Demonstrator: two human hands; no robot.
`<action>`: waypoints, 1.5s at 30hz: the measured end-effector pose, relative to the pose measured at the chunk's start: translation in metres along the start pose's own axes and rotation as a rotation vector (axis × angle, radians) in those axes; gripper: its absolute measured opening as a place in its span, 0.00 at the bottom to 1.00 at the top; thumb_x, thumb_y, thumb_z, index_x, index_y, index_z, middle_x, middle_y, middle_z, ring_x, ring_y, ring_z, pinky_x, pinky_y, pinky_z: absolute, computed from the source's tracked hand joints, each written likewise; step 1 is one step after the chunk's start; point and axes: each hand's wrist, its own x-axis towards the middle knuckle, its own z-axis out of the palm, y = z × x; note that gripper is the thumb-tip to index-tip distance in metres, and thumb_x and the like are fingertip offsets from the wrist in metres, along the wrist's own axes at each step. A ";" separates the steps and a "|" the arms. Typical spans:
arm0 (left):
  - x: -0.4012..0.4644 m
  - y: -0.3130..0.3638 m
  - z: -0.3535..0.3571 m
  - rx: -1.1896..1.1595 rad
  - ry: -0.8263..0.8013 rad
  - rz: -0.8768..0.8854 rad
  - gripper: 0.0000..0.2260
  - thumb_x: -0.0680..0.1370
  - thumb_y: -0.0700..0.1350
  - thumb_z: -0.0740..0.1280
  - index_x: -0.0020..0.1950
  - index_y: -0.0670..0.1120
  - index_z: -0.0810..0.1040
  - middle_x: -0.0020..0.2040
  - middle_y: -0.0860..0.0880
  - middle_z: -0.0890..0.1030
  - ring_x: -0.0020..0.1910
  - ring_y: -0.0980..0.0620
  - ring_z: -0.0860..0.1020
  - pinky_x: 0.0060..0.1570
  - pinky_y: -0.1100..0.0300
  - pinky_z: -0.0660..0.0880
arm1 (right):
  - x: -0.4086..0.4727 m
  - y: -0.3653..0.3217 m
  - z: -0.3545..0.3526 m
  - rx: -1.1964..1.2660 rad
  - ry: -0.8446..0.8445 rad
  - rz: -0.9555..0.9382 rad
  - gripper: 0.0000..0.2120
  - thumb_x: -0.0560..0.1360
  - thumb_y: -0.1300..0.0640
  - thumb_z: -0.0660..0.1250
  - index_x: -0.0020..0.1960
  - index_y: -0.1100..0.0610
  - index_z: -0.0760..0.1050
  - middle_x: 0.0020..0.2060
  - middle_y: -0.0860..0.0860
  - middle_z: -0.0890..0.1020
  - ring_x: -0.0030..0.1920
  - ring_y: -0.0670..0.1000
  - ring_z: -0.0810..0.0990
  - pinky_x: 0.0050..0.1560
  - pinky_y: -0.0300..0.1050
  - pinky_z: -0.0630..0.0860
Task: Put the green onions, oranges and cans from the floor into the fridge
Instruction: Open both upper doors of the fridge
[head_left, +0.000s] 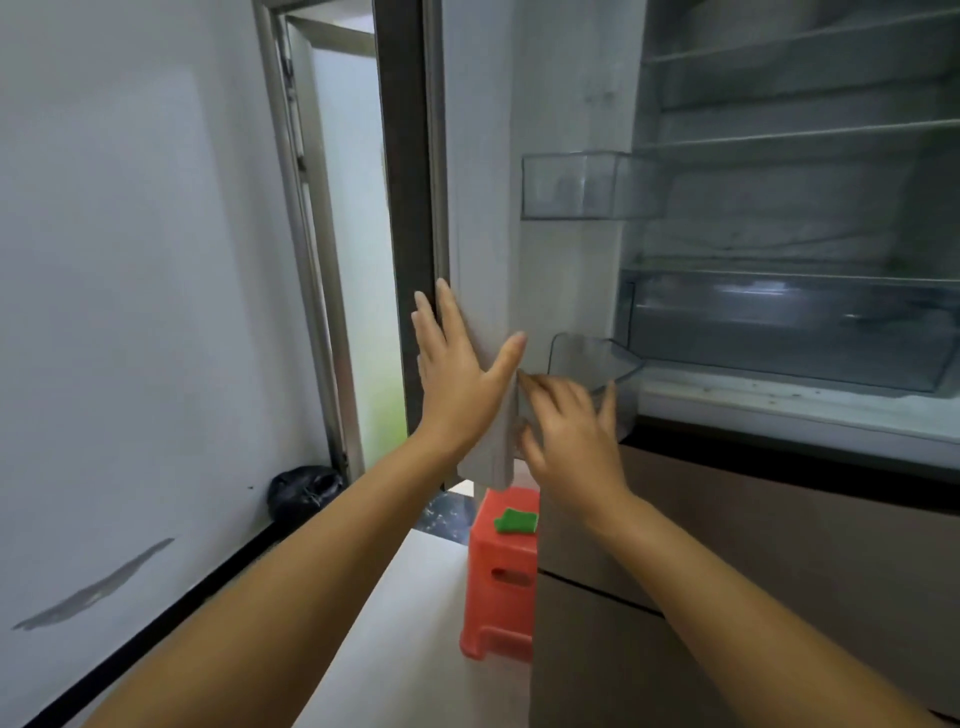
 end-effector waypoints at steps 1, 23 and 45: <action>0.006 -0.005 -0.001 0.011 0.003 -0.021 0.43 0.75 0.61 0.61 0.77 0.50 0.35 0.77 0.47 0.34 0.77 0.46 0.38 0.75 0.42 0.45 | 0.002 0.001 0.005 -0.018 0.024 -0.010 0.23 0.74 0.53 0.58 0.68 0.57 0.71 0.59 0.53 0.78 0.63 0.54 0.75 0.69 0.68 0.58; 0.073 -0.083 -0.047 0.027 -0.093 -0.043 0.34 0.82 0.49 0.58 0.77 0.44 0.38 0.79 0.47 0.43 0.78 0.47 0.47 0.74 0.52 0.49 | 0.056 -0.040 0.044 -0.125 -0.300 -0.160 0.34 0.73 0.69 0.60 0.76 0.58 0.54 0.68 0.55 0.69 0.70 0.56 0.64 0.75 0.51 0.46; -0.050 0.008 0.105 0.504 -0.207 0.721 0.30 0.75 0.55 0.58 0.74 0.46 0.56 0.74 0.40 0.64 0.74 0.46 0.54 0.69 0.35 0.53 | -0.091 0.150 -0.079 -0.374 -0.107 0.307 0.28 0.79 0.47 0.60 0.76 0.55 0.58 0.75 0.58 0.60 0.75 0.59 0.59 0.72 0.62 0.53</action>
